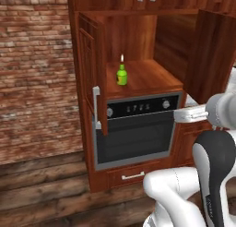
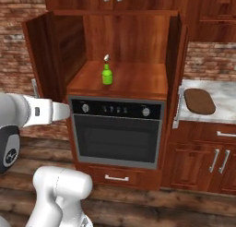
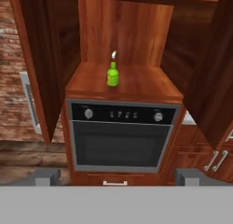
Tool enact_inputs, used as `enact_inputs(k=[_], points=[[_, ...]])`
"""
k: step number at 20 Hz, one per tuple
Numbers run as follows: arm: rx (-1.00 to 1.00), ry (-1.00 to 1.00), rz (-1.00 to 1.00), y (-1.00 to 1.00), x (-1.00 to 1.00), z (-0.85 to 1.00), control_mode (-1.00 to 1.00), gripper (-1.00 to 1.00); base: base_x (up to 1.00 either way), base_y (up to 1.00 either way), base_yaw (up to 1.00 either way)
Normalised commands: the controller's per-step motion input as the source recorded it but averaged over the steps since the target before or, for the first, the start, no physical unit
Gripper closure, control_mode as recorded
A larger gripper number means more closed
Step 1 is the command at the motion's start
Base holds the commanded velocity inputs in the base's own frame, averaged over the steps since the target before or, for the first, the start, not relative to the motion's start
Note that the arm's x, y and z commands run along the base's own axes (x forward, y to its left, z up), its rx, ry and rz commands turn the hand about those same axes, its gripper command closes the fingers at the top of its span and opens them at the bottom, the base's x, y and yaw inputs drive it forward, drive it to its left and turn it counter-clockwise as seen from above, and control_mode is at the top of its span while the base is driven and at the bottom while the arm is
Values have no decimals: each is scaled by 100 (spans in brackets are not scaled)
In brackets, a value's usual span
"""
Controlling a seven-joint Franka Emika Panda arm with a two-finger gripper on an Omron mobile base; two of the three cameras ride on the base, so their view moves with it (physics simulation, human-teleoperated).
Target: Grab the spray bottle from the cabinet, then place it next to the cutting board for sanitizing. Then grab the dish brush from the countertop next to the sink and place it next to the cutting board.
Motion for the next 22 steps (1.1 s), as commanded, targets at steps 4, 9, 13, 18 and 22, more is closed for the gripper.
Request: enact_inputs(k=[4,9,13,18,22], points=[[0,0,0,0,0,0,100,-100,-10,-2,0],[0,0,0,0,0,0,100,-100,18,-11,0],[0,0,0,0,0,0,100,-100,45,-24,0],[0,0,0,0,0,0,100,-100,70,1,1],[0,0,0,0,0,0,100,-100,70,-1,2]])
